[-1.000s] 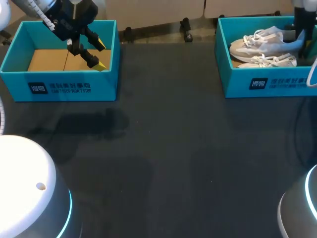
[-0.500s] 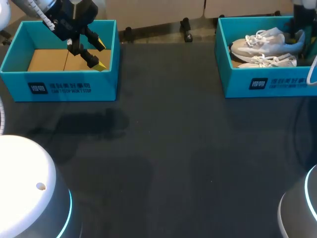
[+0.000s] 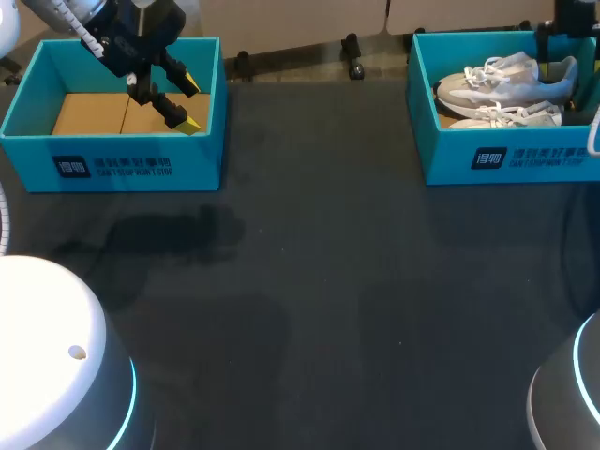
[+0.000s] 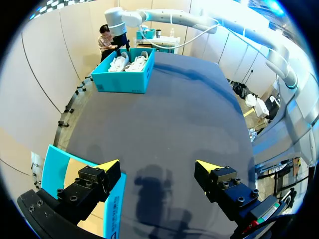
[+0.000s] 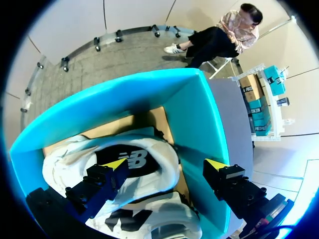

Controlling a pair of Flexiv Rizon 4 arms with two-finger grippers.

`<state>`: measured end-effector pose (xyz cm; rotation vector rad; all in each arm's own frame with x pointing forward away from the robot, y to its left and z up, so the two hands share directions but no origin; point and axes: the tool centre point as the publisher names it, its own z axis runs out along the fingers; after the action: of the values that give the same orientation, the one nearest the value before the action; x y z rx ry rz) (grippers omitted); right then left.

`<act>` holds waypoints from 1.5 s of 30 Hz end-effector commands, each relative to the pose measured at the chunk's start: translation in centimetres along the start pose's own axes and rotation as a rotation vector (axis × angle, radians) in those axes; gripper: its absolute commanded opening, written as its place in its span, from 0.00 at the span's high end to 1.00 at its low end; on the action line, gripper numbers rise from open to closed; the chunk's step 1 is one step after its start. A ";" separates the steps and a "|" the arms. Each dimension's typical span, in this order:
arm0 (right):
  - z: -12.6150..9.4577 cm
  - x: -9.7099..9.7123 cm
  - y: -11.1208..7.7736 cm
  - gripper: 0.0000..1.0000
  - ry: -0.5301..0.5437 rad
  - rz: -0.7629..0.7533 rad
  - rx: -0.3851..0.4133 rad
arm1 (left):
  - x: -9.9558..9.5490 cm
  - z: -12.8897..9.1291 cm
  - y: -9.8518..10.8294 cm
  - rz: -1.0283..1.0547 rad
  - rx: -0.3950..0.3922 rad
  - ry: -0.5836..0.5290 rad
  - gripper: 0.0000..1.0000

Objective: Take the shoe out of the shoebox, open the shoe tongue, remove and reinsert the insole, then place the shoe into the shoebox

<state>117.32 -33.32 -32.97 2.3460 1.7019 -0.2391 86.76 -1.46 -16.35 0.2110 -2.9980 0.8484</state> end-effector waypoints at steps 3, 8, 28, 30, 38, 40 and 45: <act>-2.3 0.5 -2.2 0.00 0.022 -0.024 -0.023 | 0.0 0.0 -0.1 -0.001 -0.004 0.000 0.00; -3.8 1.3 -3.3 0.00 0.035 -0.031 -0.036 | 0.0 0.0 -0.1 -0.001 -0.004 0.000 0.00; -7.3 0.3 -6.5 0.00 0.030 0.014 -0.091 | -0.1 -0.3 -0.3 -0.034 -0.002 -0.018 0.00; -7.7 0.5 -7.0 0.00 0.049 0.010 -0.094 | -0.2 -1.0 -0.8 -0.127 0.002 -0.030 0.00; -9.2 1.1 -9.3 0.00 0.108 -0.029 -0.113 | -0.5 -2.8 -2.1 -0.363 0.011 -0.069 0.00; -9.5 1.2 -9.9 0.00 0.125 -0.049 -0.111 | -0.4 -3.1 -2.2 -0.418 0.006 -0.075 0.00; -10.4 1.8 -11.6 0.00 0.186 -0.075 -0.114 | -0.7 -3.1 -2.4 -0.599 -0.048 -0.142 0.00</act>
<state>108.30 -25.23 -24.87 2.3387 1.8617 -0.0404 87.84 -1.15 -12.82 0.9945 -2.8102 0.7763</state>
